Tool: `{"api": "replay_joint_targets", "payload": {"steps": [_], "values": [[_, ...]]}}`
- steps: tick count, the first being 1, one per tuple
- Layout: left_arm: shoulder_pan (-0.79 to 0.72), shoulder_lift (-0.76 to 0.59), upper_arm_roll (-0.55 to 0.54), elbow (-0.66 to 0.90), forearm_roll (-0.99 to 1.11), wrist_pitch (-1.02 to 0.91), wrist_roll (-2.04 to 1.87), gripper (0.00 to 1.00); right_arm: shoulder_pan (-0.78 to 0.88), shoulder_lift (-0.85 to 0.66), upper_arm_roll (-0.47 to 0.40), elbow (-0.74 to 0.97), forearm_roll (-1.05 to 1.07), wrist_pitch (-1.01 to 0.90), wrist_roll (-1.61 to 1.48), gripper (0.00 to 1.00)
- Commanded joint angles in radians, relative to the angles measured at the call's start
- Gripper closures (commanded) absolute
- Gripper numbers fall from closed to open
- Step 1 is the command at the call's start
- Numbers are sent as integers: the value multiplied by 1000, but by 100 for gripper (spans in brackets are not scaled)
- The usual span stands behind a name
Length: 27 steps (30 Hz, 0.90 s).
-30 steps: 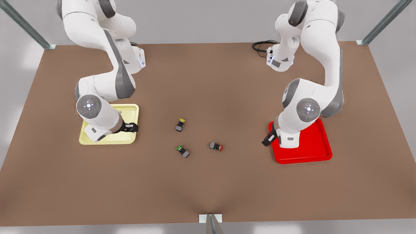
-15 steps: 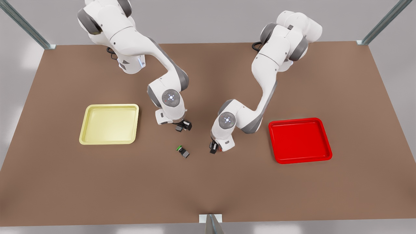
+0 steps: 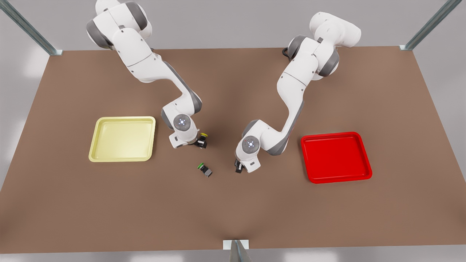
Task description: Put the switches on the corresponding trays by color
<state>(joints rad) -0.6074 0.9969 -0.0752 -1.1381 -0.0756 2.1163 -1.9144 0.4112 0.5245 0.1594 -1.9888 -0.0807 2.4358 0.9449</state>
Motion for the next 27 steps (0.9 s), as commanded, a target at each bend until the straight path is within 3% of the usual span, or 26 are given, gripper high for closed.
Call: {"api": "replay_joint_targets", "payload": {"steps": [1,12,13,15,18,27], "values": [[0,3,0,1,0,1,0,0,0,-1,0,2,1,0,0,0],[5,26,8,0,5,30,8,0,-8,55,5,28,9,28,5,0],[5,26,8,0,7,31,8,4,-8,57,5,28,9,28,3,13],[9,28,8,0,5,33,11,18,-8,49,5,19,10,17,15,16],[11,28,8,0,7,65,9,25,-6,48,28,10,15,17,43,17],[12,31,8,0,7,68,9,33,-8,42,46,-16,15,12,-127,16]]}}
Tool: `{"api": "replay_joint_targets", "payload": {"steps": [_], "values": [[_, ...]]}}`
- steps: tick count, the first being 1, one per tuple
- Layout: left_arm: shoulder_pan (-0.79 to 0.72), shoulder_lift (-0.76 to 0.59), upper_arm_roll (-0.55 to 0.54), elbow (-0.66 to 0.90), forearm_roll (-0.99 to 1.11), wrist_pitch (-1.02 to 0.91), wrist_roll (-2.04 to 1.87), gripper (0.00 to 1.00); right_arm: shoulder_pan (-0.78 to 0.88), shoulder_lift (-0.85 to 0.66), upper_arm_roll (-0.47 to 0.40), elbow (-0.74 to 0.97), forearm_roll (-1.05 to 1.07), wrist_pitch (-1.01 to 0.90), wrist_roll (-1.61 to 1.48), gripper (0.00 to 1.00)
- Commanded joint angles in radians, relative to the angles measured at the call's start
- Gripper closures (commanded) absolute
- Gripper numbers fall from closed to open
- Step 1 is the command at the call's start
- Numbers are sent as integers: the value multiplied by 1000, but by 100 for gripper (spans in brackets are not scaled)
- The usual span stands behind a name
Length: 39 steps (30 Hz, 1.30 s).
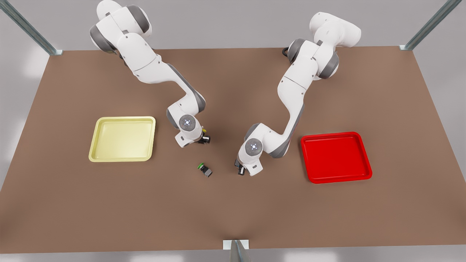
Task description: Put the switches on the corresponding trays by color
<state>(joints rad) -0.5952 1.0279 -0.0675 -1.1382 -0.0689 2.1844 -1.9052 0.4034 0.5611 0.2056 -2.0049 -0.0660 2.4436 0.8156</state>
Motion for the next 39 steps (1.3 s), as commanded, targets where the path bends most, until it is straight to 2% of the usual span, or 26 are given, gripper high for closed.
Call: {"api": "replay_joint_targets", "payload": {"steps": [1,6,9,12,24,39], "values": [[0,0,0,0,0,0,0,34,0,-6,0,2,0,-15,-13,16],[0,-2,2,0,0,0,8,38,2,-7,0,-8,0,-14,-104,16],[0,0,2,0,0,0,9,39,3,-1,0,-5,-1,-1,-104,36],[0,0,2,0,0,0,9,41,5,-4,0,-2,0,-1,-102,44],[0,0,2,-5,1,0,26,46,9,-3,2,-5,0,15,-96,45],[0,5,2,-11,1,3,31,46,5,-10,2,0,0,9,-99,49]]}}
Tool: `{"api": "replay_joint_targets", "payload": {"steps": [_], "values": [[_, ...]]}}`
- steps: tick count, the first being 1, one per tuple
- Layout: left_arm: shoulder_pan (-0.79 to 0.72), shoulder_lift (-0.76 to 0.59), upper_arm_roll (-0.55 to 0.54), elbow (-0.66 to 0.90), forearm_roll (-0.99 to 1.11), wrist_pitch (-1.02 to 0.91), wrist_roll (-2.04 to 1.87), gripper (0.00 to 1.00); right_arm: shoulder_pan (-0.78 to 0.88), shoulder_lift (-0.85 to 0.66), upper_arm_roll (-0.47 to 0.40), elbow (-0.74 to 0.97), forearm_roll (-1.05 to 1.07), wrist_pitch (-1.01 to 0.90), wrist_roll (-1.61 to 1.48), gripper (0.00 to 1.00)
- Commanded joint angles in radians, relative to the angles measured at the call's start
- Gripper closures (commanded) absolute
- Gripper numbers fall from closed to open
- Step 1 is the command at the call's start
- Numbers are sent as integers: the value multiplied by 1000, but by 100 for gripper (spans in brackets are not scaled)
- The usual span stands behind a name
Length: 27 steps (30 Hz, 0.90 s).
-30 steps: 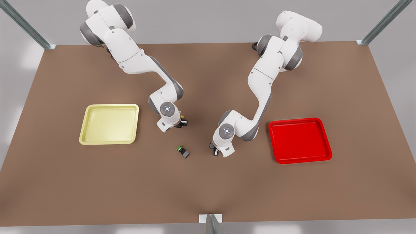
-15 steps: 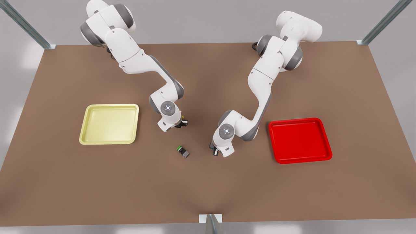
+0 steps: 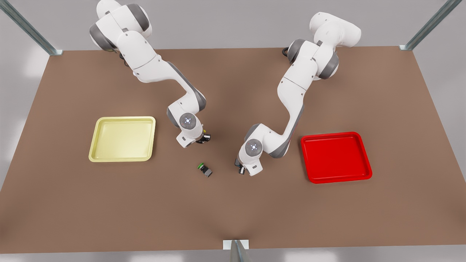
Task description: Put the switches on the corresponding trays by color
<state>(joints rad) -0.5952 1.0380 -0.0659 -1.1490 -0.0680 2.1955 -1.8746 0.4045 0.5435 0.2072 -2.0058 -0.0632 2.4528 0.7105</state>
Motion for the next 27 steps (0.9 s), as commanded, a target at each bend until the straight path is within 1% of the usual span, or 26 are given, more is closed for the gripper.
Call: {"api": "replay_joint_targets", "payload": {"steps": [1,4,6,9,10,12,13,15,16,17,18,19,20,21,22,24,26,27], "values": [[0,1,0,0,-1,1,0,46,-1,-5,0,-1,-3,-3,1,49],[0,-4,0,2,0,1,0,47,-33,-59,-2,-5,-3,-61,-32,49],[0,-9,0,3,0,-2,8,47,-107,-115,-5,-36,-3,-86,-118,49],[0,-9,2,5,0,-2,14,48,-269,-198,-15,-131,-3,-80,-319,49],[0,-7,2,3,0,0,14,48,-326,-200,-17,-152,-3,-69,-379,49],[0,-7,2,5,0,0,14,48,-355,-211,-101,-200,-3,-51,-529,49],[0,-9,2,5,0,0,23,48,-385,-211,-146,-258,-3,21,-648,49],[2,-9,2,5,0,0,23,48,-429,-227,-201,-306,-3,32,-784,49],[2,-9,2,3,0,0,26,48,-431,-227,-256,-309,-3,34,-867,49],[2,-7,2,3,0,0,26,48,-431,-224,-287,-309,-1,31,-905,43],[2,-7,2,3,0,0,26,48,-431,-220,-287,-309,-1,23,-905,10],[2,-7,2,3,0,0,26,48,-431,-220,-287,-307,-1,20,-908,0],[2,-7,2,3,0,0,26,48,-431,-218,-288,-307,-1,20,-914,0],[2,-9,2,3,-1,0,28,45,-431,-220,-295,-304,-1,18,-916,0],[2,-10,2,5,0,-5,28,44,-431,-221,-302,-300,-1,17,-918,0],[2,-15,2,8,-1,-11,26,46,-431,-226,-307,-298,-1,6,-921,0],[2,-22,3,9,0,-30,26,46,-431,-275,-345,-226,-1,-123,-951,0],[3,-33,5,11,0,-62,28,46,-431,-300,-364,-212,0,-135,-958,0]]}}
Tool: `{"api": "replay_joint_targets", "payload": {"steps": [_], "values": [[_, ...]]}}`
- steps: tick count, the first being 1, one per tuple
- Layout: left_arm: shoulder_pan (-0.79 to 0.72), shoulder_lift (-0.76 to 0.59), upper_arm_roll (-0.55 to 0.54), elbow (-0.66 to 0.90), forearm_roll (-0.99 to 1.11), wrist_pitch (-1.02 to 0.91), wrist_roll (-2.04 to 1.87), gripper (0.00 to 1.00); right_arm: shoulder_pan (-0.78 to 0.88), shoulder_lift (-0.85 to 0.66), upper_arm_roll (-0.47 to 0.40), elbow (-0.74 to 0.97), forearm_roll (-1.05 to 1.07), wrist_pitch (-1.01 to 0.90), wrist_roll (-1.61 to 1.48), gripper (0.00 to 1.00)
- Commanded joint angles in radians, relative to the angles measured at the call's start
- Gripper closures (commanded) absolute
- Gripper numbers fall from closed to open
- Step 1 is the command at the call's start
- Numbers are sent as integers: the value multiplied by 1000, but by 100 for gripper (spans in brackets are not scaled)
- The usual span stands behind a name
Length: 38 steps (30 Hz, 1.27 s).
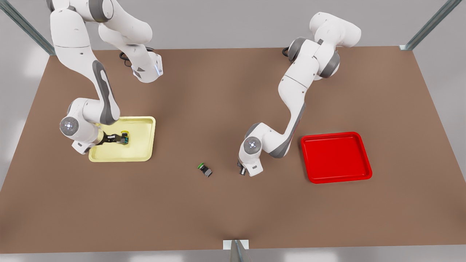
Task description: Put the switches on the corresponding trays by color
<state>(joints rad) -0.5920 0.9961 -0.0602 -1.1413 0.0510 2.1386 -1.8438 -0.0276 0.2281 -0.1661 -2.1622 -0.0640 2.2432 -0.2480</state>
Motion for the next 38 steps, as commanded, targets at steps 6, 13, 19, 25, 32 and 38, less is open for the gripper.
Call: {"api": "replay_joint_targets", "payload": {"steps": [6,13,19,25,32,38], "values": [[12,-139,72,-104,-126,-177,222,46,-29,-30,43,633,66,-635,10,0],[12,-467,342,-653,-171,4,768,47,-8,-15,77,723,38,-729,124,0],[60,-511,536,-811,-174,64,1154,30,-9,-7,77,782,55,-729,127,0],[66,-490,536,-808,-192,66,1154,0,-17,-12,71,831,58,-738,128,0],[64,-530,520,-187,-180,-551,1658,0,-6,10,77,845,76,-728,119,0],[397,-790,82,-199,1,-548,1855,0,-8,13,77,846,82,-726,119,0]]}}
